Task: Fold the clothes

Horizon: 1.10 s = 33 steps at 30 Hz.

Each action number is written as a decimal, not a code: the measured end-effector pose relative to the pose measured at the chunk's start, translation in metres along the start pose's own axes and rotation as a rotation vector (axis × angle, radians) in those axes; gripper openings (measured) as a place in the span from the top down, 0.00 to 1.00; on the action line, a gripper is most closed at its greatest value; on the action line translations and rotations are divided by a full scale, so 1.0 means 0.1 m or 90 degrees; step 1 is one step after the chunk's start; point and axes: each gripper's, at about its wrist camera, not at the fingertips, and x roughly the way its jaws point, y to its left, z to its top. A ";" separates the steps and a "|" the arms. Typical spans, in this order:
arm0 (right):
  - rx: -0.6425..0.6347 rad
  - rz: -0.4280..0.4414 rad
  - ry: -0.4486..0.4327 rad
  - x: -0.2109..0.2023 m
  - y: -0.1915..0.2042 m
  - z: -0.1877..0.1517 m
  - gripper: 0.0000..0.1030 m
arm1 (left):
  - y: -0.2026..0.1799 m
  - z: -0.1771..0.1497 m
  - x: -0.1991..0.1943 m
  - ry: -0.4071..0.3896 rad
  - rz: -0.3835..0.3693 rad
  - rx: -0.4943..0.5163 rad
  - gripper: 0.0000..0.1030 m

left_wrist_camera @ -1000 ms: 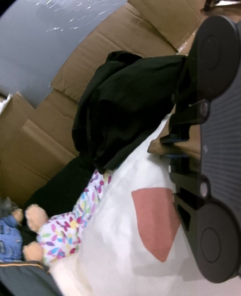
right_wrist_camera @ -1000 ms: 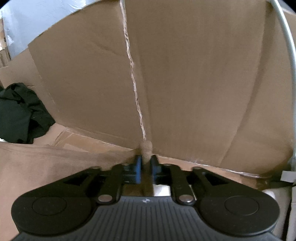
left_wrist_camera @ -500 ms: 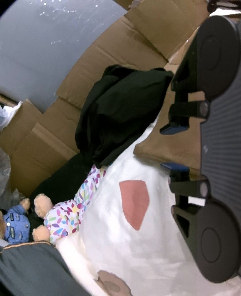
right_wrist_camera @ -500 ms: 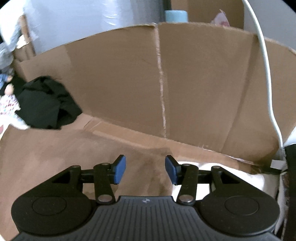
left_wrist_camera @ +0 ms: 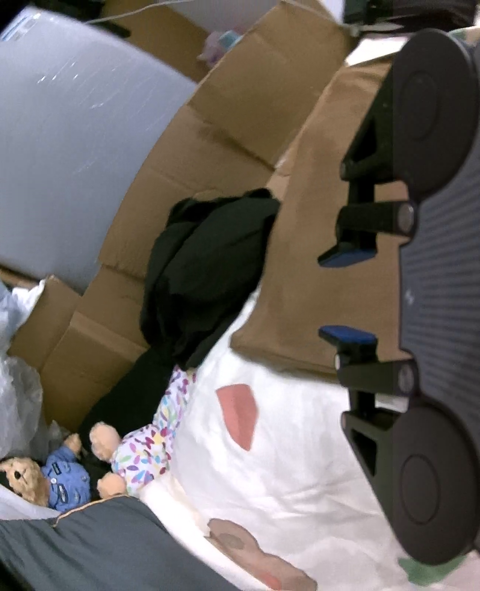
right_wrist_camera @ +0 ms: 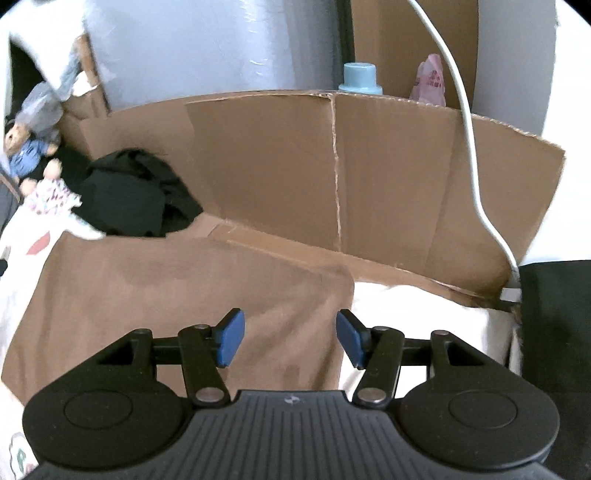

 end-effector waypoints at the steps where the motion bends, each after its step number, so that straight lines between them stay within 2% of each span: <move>1: -0.003 -0.001 -0.001 -0.06 0.00 -0.02 0.42 | 0.00 -0.01 -0.03 0.002 0.001 0.001 0.64; 10: -0.027 -0.007 0.005 -0.44 -0.04 -0.17 0.42 | 0.17 -0.28 -0.32 0.027 0.028 -0.005 0.64; 16: -0.056 -0.004 0.049 -0.55 -0.13 -0.53 0.41 | 0.26 -0.53 -0.36 0.057 0.040 -0.016 0.64; 17: -0.062 -0.003 0.059 -0.55 -0.15 -0.59 0.41 | 0.26 -0.62 -0.34 0.076 0.040 -0.007 0.64; 22: -0.099 0.012 0.107 -0.47 -0.18 -0.88 0.41 | 0.27 -0.82 -0.29 0.104 0.039 0.031 0.64; 25: -0.122 0.016 0.136 -0.37 -0.14 -1.03 0.42 | 0.34 -0.93 -0.25 0.126 0.049 0.024 0.64; 33: -0.139 0.005 0.165 -0.17 -0.04 -1.21 0.43 | 0.50 -1.13 -0.14 0.163 0.055 0.004 0.64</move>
